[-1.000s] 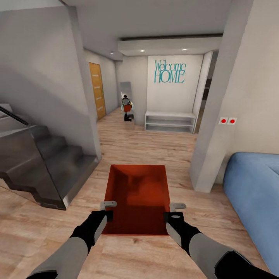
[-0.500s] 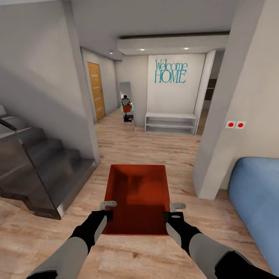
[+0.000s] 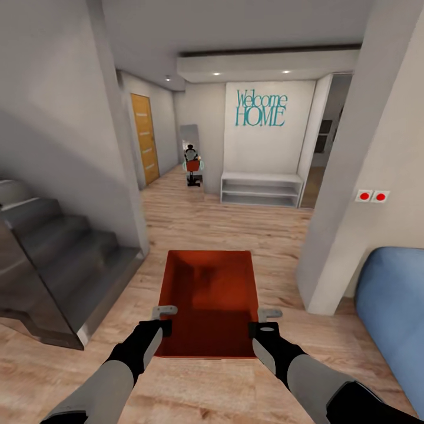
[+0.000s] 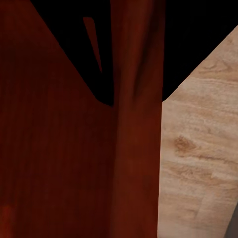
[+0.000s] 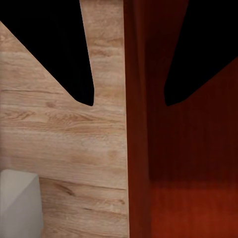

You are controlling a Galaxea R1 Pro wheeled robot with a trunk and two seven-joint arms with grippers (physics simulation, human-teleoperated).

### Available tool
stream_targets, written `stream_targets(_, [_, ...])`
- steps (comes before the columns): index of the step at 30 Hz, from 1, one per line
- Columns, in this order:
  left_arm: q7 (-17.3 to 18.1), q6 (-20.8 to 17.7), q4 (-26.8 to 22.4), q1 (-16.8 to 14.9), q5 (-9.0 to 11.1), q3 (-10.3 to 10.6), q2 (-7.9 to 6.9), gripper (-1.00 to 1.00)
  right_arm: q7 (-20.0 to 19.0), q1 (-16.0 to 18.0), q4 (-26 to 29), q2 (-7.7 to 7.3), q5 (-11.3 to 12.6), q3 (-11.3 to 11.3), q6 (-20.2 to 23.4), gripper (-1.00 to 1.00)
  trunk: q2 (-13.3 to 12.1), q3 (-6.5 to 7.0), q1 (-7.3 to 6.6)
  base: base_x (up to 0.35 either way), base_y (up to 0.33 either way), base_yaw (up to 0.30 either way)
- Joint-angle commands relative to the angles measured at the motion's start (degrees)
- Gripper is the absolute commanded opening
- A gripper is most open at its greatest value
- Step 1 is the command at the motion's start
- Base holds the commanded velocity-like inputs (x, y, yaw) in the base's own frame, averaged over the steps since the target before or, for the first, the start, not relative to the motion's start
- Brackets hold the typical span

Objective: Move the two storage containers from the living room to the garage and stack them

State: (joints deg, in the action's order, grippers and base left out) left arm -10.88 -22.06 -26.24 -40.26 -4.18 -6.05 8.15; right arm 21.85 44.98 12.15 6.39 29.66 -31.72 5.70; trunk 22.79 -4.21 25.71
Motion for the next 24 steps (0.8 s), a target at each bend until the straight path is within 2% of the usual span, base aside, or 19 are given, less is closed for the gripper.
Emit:
stream_targets(1, [-0.2, -0.36, 0.31, 0.01, -0.31, -0.01, -0.41, -1.0, 0.03, 0.11, 1.82, -0.06, -0.65, 1.4, 0.21, -1.0, 0.13, -0.13, 0.07, 0.323, 0.0, 0.0])
stream_targets(24, [-0.2, -0.35, 0.31, 0.01, -0.3, -0.01, -0.41, -1.0, 0.03, 0.11, 1.82, -0.07, -0.65, 1.4, 0.28, -1.0, 0.13, -0.13, 0.07, 0.323, 0.0, 0.0])
